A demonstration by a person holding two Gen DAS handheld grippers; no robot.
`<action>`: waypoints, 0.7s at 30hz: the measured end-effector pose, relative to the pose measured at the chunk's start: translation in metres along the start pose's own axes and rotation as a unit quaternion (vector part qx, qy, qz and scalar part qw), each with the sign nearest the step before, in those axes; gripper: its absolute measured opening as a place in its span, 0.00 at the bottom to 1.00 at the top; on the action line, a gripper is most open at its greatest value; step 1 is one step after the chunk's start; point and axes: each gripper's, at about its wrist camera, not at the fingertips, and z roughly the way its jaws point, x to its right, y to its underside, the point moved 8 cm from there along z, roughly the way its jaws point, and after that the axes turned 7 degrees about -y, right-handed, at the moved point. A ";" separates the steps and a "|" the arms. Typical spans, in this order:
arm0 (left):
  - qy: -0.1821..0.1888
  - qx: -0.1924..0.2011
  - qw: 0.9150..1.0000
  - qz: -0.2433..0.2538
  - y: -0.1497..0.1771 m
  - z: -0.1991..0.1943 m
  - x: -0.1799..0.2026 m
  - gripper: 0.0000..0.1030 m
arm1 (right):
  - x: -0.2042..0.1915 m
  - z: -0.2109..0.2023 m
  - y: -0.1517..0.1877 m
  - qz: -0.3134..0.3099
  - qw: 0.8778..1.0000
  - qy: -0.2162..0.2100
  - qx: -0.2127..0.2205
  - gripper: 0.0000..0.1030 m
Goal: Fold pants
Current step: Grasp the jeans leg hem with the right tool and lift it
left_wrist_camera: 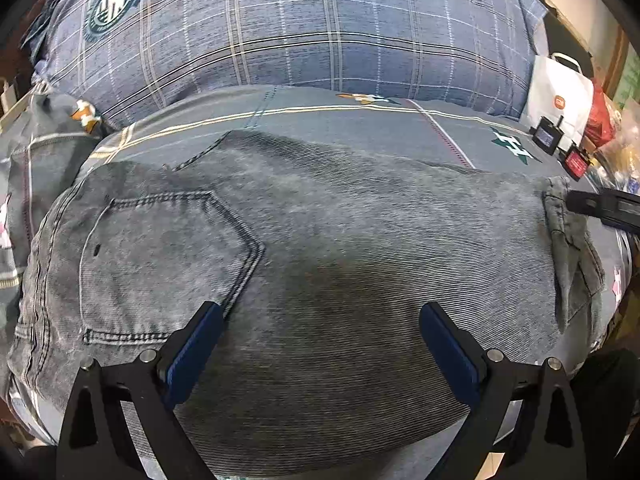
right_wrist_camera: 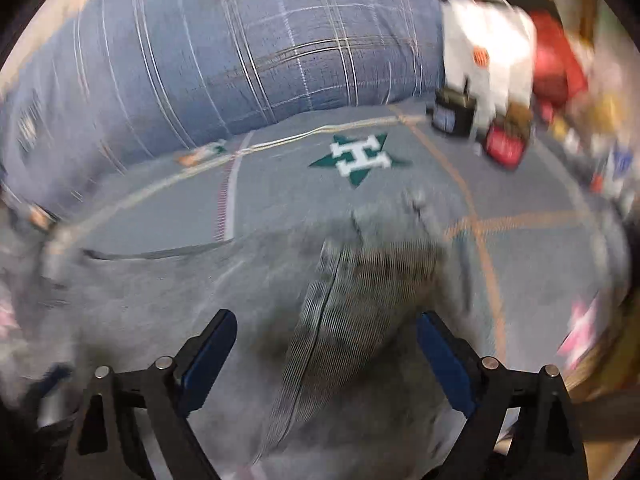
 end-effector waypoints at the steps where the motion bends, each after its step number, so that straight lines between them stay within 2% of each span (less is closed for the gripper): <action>1: 0.003 -0.003 1.000 -0.006 0.001 0.002 -0.003 0.96 | 0.002 0.009 -0.005 -0.014 0.999 0.039 -0.004 0.90; 3: 0.007 -0.004 1.000 -0.011 0.002 0.005 -0.006 0.96 | 0.001 0.031 -0.004 -0.044 0.995 0.083 -0.039 0.88; 4: 0.008 -0.004 1.000 -0.011 0.002 0.005 -0.006 0.96 | 0.002 0.041 0.000 -0.052 0.993 0.087 -0.058 0.86; 6: 0.010 0.000 1.000 -0.010 0.003 0.004 -0.009 0.96 | 0.021 0.043 0.009 -0.043 0.991 0.116 -0.060 0.83; 10: 0.021 0.004 1.000 -0.016 0.004 0.003 -0.013 0.96 | 0.073 0.017 0.038 0.014 0.990 0.132 -0.049 0.83; 13: 0.028 0.006 0.999 -0.014 0.003 0.001 -0.010 0.96 | 0.109 -0.004 0.058 0.082 0.991 0.099 -0.037 0.83; 15: 0.034 0.008 0.999 -0.012 0.003 -0.001 -0.006 0.96 | 0.124 -0.020 0.066 0.144 0.989 0.042 -0.015 0.85; 16: 0.034 0.008 0.999 -0.010 0.003 -0.002 -0.004 0.96 | 0.127 -0.027 0.071 0.185 0.983 -0.018 -0.003 0.85; 17: 0.034 0.008 0.999 -0.008 0.003 -0.001 -0.004 0.96 | 0.126 -0.031 0.073 0.208 0.976 -0.057 0.002 0.85; 19: 0.035 0.005 0.999 -0.006 0.005 0.000 0.000 0.96 | 0.123 -0.034 0.082 0.270 0.949 -0.164 0.009 0.85; 21: 0.033 0.001 0.999 -0.006 0.007 0.000 0.002 0.96 | 0.115 -0.028 0.093 0.321 0.912 -0.255 -0.008 0.84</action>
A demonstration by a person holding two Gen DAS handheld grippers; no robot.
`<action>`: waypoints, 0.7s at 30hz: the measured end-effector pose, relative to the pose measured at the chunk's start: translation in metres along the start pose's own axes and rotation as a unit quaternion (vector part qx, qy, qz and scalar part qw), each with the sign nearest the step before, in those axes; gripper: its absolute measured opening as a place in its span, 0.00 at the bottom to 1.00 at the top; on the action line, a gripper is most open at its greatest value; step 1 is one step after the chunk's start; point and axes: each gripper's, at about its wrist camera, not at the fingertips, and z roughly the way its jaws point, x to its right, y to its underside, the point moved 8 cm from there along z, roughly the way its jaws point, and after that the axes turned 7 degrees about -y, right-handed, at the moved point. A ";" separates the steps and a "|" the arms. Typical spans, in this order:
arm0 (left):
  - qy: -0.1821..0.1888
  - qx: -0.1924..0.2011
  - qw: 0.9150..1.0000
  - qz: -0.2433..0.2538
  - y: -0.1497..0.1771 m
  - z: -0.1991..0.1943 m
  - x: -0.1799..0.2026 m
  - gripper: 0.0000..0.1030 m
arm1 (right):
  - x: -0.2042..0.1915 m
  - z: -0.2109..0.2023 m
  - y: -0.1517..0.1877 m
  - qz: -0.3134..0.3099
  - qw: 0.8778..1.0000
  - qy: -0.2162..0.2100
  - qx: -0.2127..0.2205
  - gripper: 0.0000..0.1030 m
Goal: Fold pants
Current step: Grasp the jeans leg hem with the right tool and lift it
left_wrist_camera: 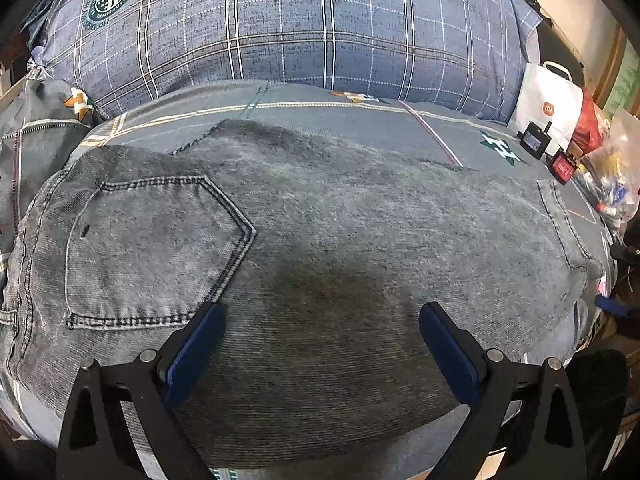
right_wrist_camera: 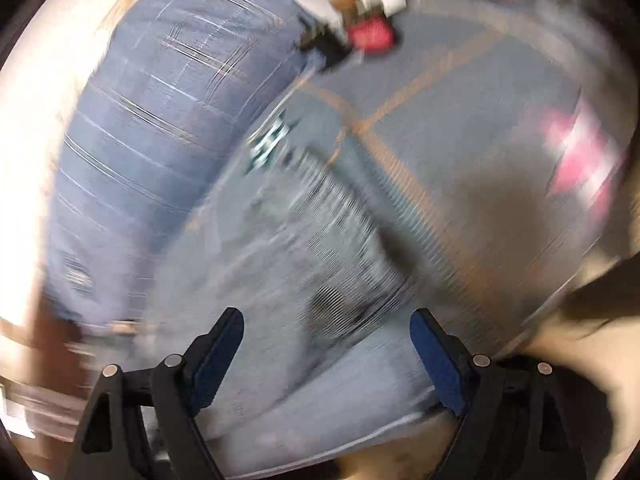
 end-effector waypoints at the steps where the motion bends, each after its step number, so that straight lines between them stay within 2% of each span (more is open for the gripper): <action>1: 0.000 -0.001 1.000 0.001 0.001 -0.001 0.002 0.96 | 0.004 0.003 0.002 0.015 1.000 -0.014 -0.006 0.84; 3: -0.004 0.001 1.000 0.002 0.001 -0.003 0.003 0.96 | 0.012 0.012 0.006 0.041 0.998 -0.039 -0.018 0.83; 5: -0.009 0.001 1.000 0.003 0.002 -0.005 0.003 0.96 | 0.017 0.019 0.009 0.050 0.998 -0.041 -0.020 0.81; 8: -0.016 -0.005 1.000 0.004 0.005 -0.004 0.004 0.96 | 0.024 0.024 -0.001 0.064 0.997 -0.053 -0.001 0.78; 11: -0.020 -0.007 1.000 0.008 0.005 -0.003 0.009 0.96 | 0.029 0.025 -0.013 0.067 0.997 -0.035 0.016 0.67; 13: -0.021 -0.005 1.000 0.018 0.004 -0.004 0.015 0.96 | 0.031 0.025 -0.016 0.063 0.998 -0.024 0.012 0.58; 15: -0.024 -0.002 0.999 0.026 0.003 -0.005 0.019 0.96 | 0.032 0.024 -0.016 0.054 0.998 -0.009 0.010 0.38; 17: -0.028 -0.001 0.999 0.033 0.002 -0.005 0.024 0.96 | 0.036 0.024 -0.016 0.052 0.999 0.002 0.004 0.28; 21: -0.032 -0.001 0.998 0.046 0.001 -0.003 0.032 0.96 | 0.033 0.019 -0.014 0.019 1.000 0.018 -0.001 0.19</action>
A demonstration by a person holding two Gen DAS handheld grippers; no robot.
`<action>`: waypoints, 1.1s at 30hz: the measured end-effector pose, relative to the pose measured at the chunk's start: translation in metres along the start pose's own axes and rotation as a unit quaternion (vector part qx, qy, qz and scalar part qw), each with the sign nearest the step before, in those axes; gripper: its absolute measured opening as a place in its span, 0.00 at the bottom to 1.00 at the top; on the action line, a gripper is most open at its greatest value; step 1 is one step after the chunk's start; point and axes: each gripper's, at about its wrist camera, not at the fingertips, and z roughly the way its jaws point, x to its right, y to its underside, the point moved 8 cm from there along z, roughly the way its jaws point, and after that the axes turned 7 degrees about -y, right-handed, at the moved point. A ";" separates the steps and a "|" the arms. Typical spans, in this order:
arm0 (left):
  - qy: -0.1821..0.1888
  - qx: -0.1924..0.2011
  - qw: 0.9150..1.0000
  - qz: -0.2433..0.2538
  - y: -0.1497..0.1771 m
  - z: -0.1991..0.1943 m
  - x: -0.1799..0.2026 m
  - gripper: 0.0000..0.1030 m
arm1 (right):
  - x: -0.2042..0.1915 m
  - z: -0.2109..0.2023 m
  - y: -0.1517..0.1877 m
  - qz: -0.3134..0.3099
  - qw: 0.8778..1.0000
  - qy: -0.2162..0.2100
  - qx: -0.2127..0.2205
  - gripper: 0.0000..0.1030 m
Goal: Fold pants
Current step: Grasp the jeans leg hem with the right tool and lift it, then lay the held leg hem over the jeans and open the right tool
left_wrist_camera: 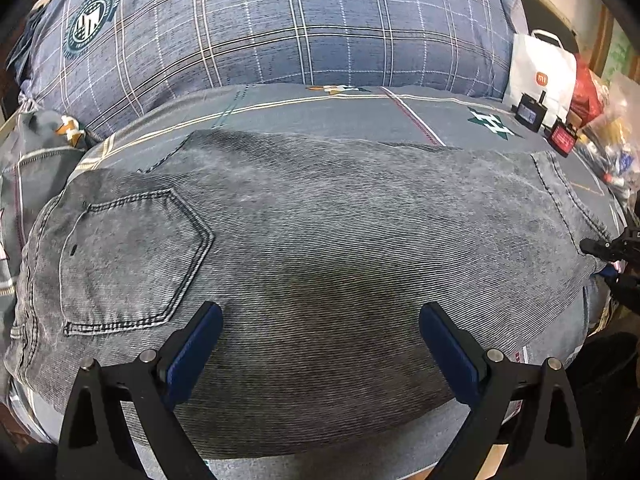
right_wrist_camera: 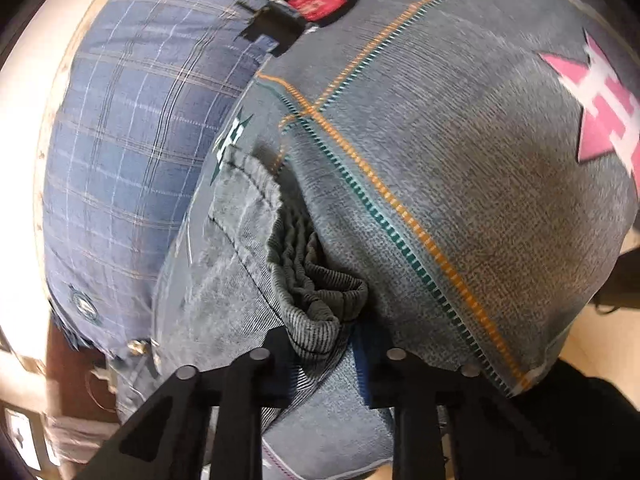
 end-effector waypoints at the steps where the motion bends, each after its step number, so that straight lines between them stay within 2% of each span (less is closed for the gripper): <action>1: -0.001 0.004 1.000 0.003 -0.002 -0.002 0.002 0.96 | -0.004 0.001 0.001 -0.009 1.000 0.002 0.001 0.19; 4: -0.004 0.016 1.000 0.009 -0.007 -0.006 0.003 0.96 | -0.018 -0.002 0.000 -0.039 0.999 0.007 0.009 0.18; 6: 0.002 0.010 1.000 0.007 -0.011 -0.001 0.007 0.96 | -0.023 -0.002 -0.002 -0.056 0.998 0.011 0.013 0.18; 8: -0.007 -0.032 0.999 0.039 -0.005 0.022 0.018 0.96 | -0.031 -0.004 -0.004 -0.074 0.997 0.021 0.017 0.18; 9: -0.026 -0.032 0.997 0.064 -0.004 0.031 0.022 1.00 | -0.035 -0.003 -0.005 -0.079 0.996 0.023 0.019 0.18; 10: -0.028 -0.014 0.997 0.065 -0.007 0.027 0.023 1.00 | -0.042 -0.005 -0.005 -0.091 0.995 0.028 0.022 0.18; 13: -0.009 -0.026 0.998 0.048 -0.009 0.026 0.018 0.99 | -0.078 -0.010 -0.003 -0.143 0.989 0.030 0.033 0.18; 15: -0.002 -0.022 0.999 0.032 -0.009 0.022 0.006 0.99 | -0.122 -0.011 0.005 -0.194 0.980 0.019 0.038 0.18; 17: 0.004 -0.012 1.000 0.002 -0.009 0.012 -0.015 0.99 | -0.166 -0.010 0.023 -0.249 0.968 0.005 0.041 0.18; 21: -0.007 0.012 0.997 -0.080 -0.003 -0.011 -0.085 0.99 | -0.253 0.012 0.098 -0.373 0.927 -0.046 0.014 0.18; 22: -0.015 0.014 0.995 -0.097 0.001 -0.015 -0.102 0.99 | -0.267 0.025 0.129 -0.403 0.913 -0.059 -0.008 0.18; 23: -0.025 0.017 0.992 -0.123 0.005 -0.020 -0.124 0.99 | -0.272 0.039 0.149 -0.421 0.905 -0.062 -0.025 0.18; 25: -0.038 0.014 0.986 -0.164 0.014 -0.026 -0.159 0.99 | -0.265 0.074 0.191 -0.439 0.893 -0.067 -0.075 0.21; 26: -0.041 0.012 0.984 -0.175 0.017 -0.028 -0.168 0.99 | -0.248 0.105 0.214 -0.440 0.888 -0.057 -0.118 0.26; 28: -0.048 0.012 0.981 -0.189 0.020 -0.034 -0.184 0.99 | -0.217 0.143 0.235 -0.428 0.885 -0.033 -0.179 0.33; 29: -0.051 0.014 0.981 -0.188 0.019 -0.036 -0.185 0.99 | -0.207 0.148 0.239 -0.419 0.889 -0.056 -0.174 0.33; 30: -0.052 0.018 0.981 -0.184 0.015 -0.040 -0.185 0.99 | -0.209 0.141 0.237 -0.423 0.889 -0.072 -0.159 0.46; 31: -0.050 0.025 0.982 -0.181 0.008 -0.043 -0.181 0.99 | -0.208 0.136 0.235 -0.415 0.890 -0.077 -0.173 0.60; 32: -0.045 0.029 0.982 -0.180 0.003 -0.046 -0.178 0.99 | -0.208 0.131 0.232 -0.401 0.894 -0.081 -0.182 0.83; 33: -0.032 0.035 0.983 -0.175 -0.003 -0.050 -0.171 0.99 | -0.206 0.123 0.224 -0.383 0.902 -0.092 -0.180 0.88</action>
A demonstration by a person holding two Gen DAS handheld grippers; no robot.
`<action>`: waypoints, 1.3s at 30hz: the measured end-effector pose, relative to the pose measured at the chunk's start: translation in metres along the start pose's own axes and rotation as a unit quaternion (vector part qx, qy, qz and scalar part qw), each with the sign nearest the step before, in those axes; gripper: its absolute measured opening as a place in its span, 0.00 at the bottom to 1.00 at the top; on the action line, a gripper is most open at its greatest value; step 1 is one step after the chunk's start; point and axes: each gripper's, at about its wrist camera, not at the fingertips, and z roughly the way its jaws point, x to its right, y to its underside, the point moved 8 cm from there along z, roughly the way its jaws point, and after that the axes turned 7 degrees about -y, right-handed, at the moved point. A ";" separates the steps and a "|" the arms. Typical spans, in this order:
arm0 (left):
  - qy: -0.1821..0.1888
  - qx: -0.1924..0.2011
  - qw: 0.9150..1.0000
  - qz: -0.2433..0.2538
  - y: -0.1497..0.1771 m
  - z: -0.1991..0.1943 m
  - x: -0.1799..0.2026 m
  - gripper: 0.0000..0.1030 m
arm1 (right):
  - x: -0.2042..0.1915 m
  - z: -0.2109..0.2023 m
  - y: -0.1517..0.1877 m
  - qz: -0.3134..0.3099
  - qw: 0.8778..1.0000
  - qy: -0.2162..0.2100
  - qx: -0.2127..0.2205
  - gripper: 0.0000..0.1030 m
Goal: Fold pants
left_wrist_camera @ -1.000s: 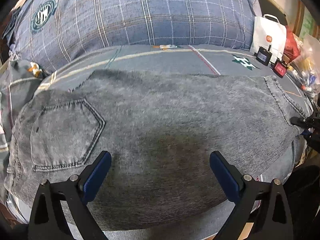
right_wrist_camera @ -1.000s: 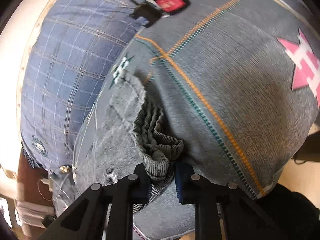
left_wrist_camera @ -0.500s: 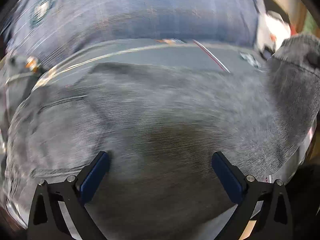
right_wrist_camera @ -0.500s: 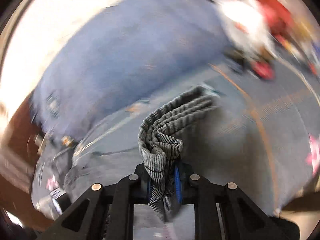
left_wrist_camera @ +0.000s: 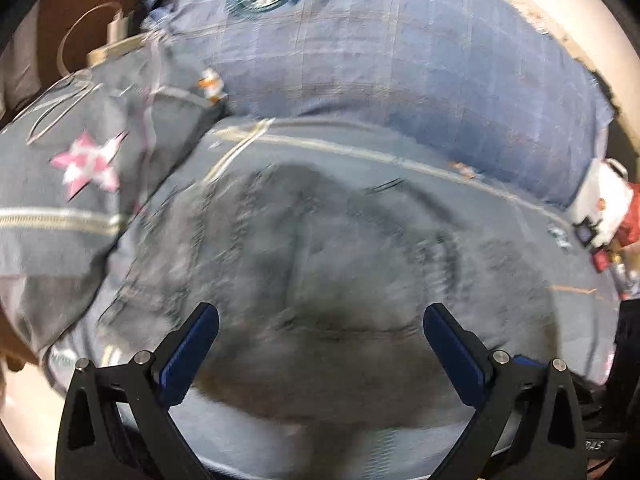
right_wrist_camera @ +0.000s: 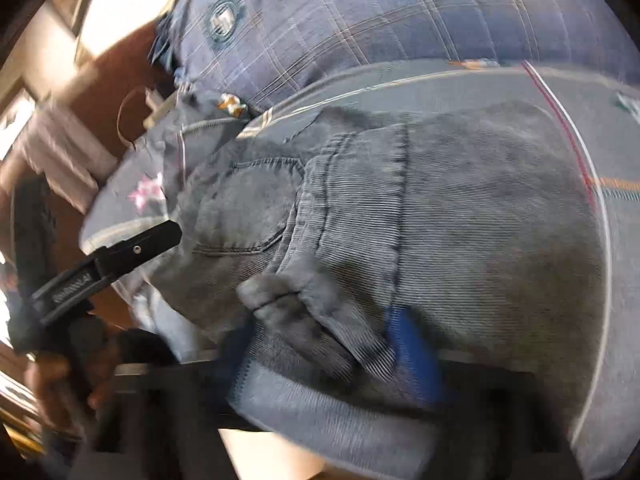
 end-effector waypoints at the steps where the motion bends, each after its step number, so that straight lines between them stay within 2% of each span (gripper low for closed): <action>1: 0.016 0.006 1.000 0.011 -0.006 -0.005 0.015 0.99 | 0.005 -0.012 -0.003 0.014 1.000 -0.010 0.016 0.88; 4: 0.036 0.025 0.998 0.046 -0.017 -0.014 0.059 0.99 | 0.020 -0.040 -0.009 0.067 0.995 -0.052 0.053 0.88; 6: 0.037 0.027 0.996 0.074 -0.010 -0.014 0.078 0.99 | 0.034 -0.060 -0.008 0.107 0.988 -0.087 0.075 0.88; 8: 0.019 0.002 0.993 0.113 0.009 0.004 0.098 0.99 | 0.050 -0.064 -0.007 0.135 0.983 -0.096 0.078 0.88; 10: -0.033 -0.073 0.981 0.177 0.046 0.050 0.106 0.99 | 0.070 -0.067 -0.004 0.166 0.980 -0.085 0.062 0.88; 11: -0.043 -0.090 0.977 0.186 0.056 0.060 0.104 0.99 | 0.075 -0.071 -0.008 0.175 0.978 -0.089 0.063 0.88; 12: -0.035 -0.068 0.982 0.173 0.057 0.059 0.101 1.00 | 0.077 -0.074 -0.012 0.179 0.977 -0.097 0.066 0.88; 13: -0.033 -0.065 0.983 0.167 0.058 0.057 0.099 1.00 | 0.075 -0.080 -0.019 0.176 0.976 -0.106 0.069 0.88; 15: -0.035 -0.066 0.983 0.170 0.057 0.054 0.099 1.00 | 0.066 -0.093 -0.042 0.153 0.977 -0.122 0.080 0.88; 18: -0.038 -0.058 0.981 0.181 0.056 0.049 0.101 1.00 | 0.057 -0.085 -0.080 0.151 0.973 -0.161 0.068 0.88; 20: -0.036 -0.063 0.981 0.182 0.058 0.054 0.101 1.00 | 0.071 -0.062 -0.104 0.156 0.973 -0.159 0.066 0.88; 22: -0.026 -0.064 0.983 0.171 0.058 0.055 0.099 1.00 | 0.095 -0.031 -0.114 0.171 0.975 -0.134 0.037 0.88; 23: -0.025 -0.065 0.983 0.170 0.059 0.056 0.100 1.00 | 0.123 -0.014 -0.112 0.208 0.973 -0.096 0.032 0.88; 25: -0.019 -0.055 0.985 0.163 0.055 0.047 0.097 1.00 | 0.128 -0.018 -0.116 0.228 0.963 -0.131 0.052 0.88; 27: -0.007 -0.039 0.988 0.149 0.050 0.033 0.094 1.00 | 0.116 -0.033 -0.115 0.212 0.968 -0.122 0.054 0.88; 30: 0.018 -0.019 0.991 0.130 0.047 0.020 0.091 1.00 | 0.084 -0.057 -0.100 0.170 0.972 -0.151 0.054 0.88; 32: 0.010 -0.046 0.990 0.135 0.055 0.039 0.091 1.00 | 0.073 -0.064 -0.078 0.165 0.971 -0.165 0.049 0.88; 33: -0.004 -0.073 0.988 0.137 0.063 0.056 0.089 1.00 | 0.073 -0.062 -0.065 0.172 0.969 -0.173 0.042 0.88; 34: -0.009 -0.066 0.988 0.138 0.065 0.063 0.091 1.00 | 0.075 -0.054 -0.056 0.179 0.969 -0.167 0.030 0.88; 35: -0.011 -0.056 0.988 0.142 0.062 0.061 0.092 1.00 | 0.084 -0.043 -0.045 0.190 0.972 -0.140 0.008 0.87; 36: -0.014 -0.062 0.987 0.146 0.060 0.058 0.095 0.99 | 0.095 -0.033 -0.033 0.203 0.972 -0.114 -0.008 0.85; 37: -0.004 -0.057 0.989 0.140 0.057 0.051 0.095 0.99 | 0.093 -0.039 -0.034 0.201 0.972 -0.120 0.010 0.85; 39: 0.014 -0.028 0.992 0.119 0.048 0.035 0.094 0.99 | 0.082 -0.055 -0.038 0.181 0.977 -0.116 0.015 0.85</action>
